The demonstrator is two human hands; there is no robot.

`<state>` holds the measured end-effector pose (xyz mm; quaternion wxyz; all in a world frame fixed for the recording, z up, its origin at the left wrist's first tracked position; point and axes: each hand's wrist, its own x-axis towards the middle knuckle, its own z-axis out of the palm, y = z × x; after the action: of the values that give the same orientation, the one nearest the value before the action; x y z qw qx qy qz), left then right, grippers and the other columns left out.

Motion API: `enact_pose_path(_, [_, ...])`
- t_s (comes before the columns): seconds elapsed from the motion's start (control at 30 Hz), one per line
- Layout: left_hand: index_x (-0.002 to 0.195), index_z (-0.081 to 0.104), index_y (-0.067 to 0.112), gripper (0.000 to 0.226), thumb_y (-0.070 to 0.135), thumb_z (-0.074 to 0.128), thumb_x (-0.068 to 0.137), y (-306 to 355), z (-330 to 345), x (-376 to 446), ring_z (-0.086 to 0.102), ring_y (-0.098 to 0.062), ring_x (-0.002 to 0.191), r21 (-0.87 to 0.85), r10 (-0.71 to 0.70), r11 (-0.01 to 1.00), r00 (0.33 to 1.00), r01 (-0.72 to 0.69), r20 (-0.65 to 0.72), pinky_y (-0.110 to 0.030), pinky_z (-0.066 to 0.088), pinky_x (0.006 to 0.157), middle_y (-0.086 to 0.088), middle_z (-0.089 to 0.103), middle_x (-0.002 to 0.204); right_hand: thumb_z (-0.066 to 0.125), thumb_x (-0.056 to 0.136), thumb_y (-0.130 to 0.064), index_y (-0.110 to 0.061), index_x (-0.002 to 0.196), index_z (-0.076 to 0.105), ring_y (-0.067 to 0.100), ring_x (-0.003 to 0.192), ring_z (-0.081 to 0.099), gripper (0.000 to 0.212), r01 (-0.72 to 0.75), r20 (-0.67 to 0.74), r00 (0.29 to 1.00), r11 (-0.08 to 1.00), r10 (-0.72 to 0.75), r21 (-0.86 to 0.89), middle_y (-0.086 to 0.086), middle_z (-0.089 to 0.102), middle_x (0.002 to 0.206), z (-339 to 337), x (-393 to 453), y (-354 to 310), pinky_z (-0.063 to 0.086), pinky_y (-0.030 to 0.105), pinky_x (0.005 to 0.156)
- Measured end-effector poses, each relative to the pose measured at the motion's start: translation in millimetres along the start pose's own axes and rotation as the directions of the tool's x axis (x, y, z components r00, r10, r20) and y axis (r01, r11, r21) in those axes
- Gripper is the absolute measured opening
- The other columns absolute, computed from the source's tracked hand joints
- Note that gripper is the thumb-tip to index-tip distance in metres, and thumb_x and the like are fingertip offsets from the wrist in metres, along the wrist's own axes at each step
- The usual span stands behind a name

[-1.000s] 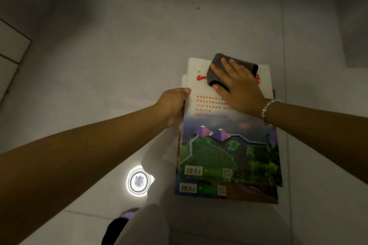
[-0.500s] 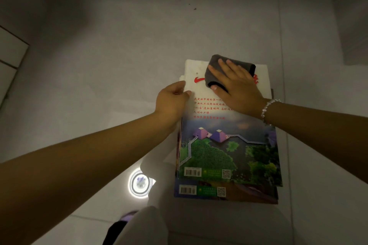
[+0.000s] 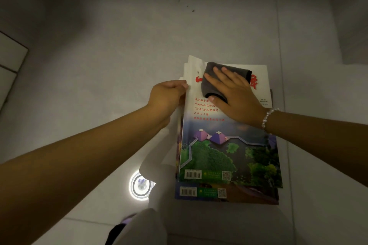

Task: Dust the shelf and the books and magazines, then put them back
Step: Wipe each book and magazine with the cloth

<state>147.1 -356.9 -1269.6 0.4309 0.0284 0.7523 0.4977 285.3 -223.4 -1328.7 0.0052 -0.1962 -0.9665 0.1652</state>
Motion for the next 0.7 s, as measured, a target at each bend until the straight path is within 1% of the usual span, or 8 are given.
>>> enact_pose_path(0.07, [0.113,0.061,0.007,0.021,0.017,0.054,0.096,-1,0,3,0.066,-0.019,0.08,0.014,-0.078,0.997,0.991,0.077,0.106,-0.025,0.056,0.061,-0.01,0.067,0.106,0.019,0.087,-0.058,-0.024,0.148,0.025,0.024,0.145,0.016,0.07,-0.021,-0.006,1.0,1.0,0.021,0.012,0.005,0.024,0.155,-1,1,-1,0.003,0.036,0.114])
enact_pose_path(0.17, [0.123,0.057,0.004,0.029,0.018,0.05,0.098,-8,-2,8,0.068,-0.022,0.084,-0.005,-0.18,0.983,0.959,0.185,0.219,-0.031,0.058,0.068,-0.011,0.069,0.104,0.02,0.089,-0.057,-0.023,0.148,0.027,0.026,0.144,0.017,0.069,-0.043,-0.017,0.999,0.999,0.043,0.007,0.005,0.025,0.155,1,-4,-11,0.005,0.038,0.115])
enact_pose_path(0.23, [0.123,0.057,0.004,0.029,0.017,0.048,0.099,-13,-5,9,0.068,-0.019,0.079,-0.054,-0.187,0.977,0.946,0.208,0.263,-0.028,0.058,0.065,-0.008,0.07,0.095,0.022,0.091,-0.056,-0.025,0.148,0.025,0.024,0.144,0.016,0.065,0.041,0.019,0.999,0.999,-0.041,-0.023,0.003,0.023,0.155,6,-16,-20,0.005,0.038,0.115])
enact_pose_path(0.33, [0.124,0.057,0.004,0.029,0.014,0.046,0.099,-17,-9,13,0.068,-0.019,0.082,-0.065,-0.166,0.979,0.936,0.195,0.31,-0.027,0.058,0.071,-0.008,0.07,0.096,0.022,0.093,-0.056,-0.027,0.149,0.02,0.021,0.144,0.016,0.063,0.195,0.091,0.978,0.977,-0.188,-0.08,0.0,0.023,0.155,5,-23,-16,0.008,0.039,0.116])
enact_pose_path(0.4, [0.124,0.057,0.005,0.028,0.012,0.045,0.099,-17,-9,14,0.067,-0.019,0.087,-0.031,-0.161,0.983,0.933,0.18,0.322,-0.028,0.058,0.074,-0.009,0.069,0.102,0.021,0.093,-0.055,-0.028,0.149,0.019,0.022,0.145,0.015,0.062,0.125,0.084,0.989,0.989,-0.119,-0.075,0.001,0.021,0.156,-3,-7,-4,0.009,0.041,0.116])
enact_pose_path(0.5, [0.125,0.057,0.004,0.029,0.011,0.046,0.099,-16,-10,15,0.067,-0.022,0.092,0.019,-0.158,0.987,0.937,0.16,0.311,-0.029,0.057,0.075,-0.01,0.067,0.11,0.02,0.093,-0.051,-0.025,0.15,0.021,0.027,0.145,0.014,0.062,-0.143,0.034,0.989,0.989,0.144,-0.035,0.004,0.019,0.157,-14,24,-1,0.008,0.043,0.116])
enact_pose_path(0.53, [0.125,0.056,0.004,0.029,0.011,0.046,0.099,-16,-10,15,0.067,-0.022,0.091,0.019,-0.154,0.988,0.939,0.156,0.308,-0.029,0.058,0.074,-0.01,0.067,0.11,0.02,0.095,-0.049,-0.026,0.15,0.019,0.026,0.146,0.011,0.059,-0.174,0.048,0.983,0.984,0.175,-0.039,0.004,0.016,0.158,-13,30,-6,0.005,0.042,0.117])
enact_pose_path(0.7, [0.122,0.058,0.003,0.027,0.009,0.047,0.098,-23,-8,15,0.068,-0.017,0.084,-0.032,-0.121,0.99,0.944,0.137,0.307,-0.023,0.058,0.07,-0.009,0.069,0.101,0.024,0.102,-0.04,-0.034,0.15,0.012,0.018,0.147,-0.004,0.049,-0.03,0.139,0.99,0.999,0.025,0.038,-0.004,0.004,0.159,-8,36,-34,-0.007,0.036,0.116])
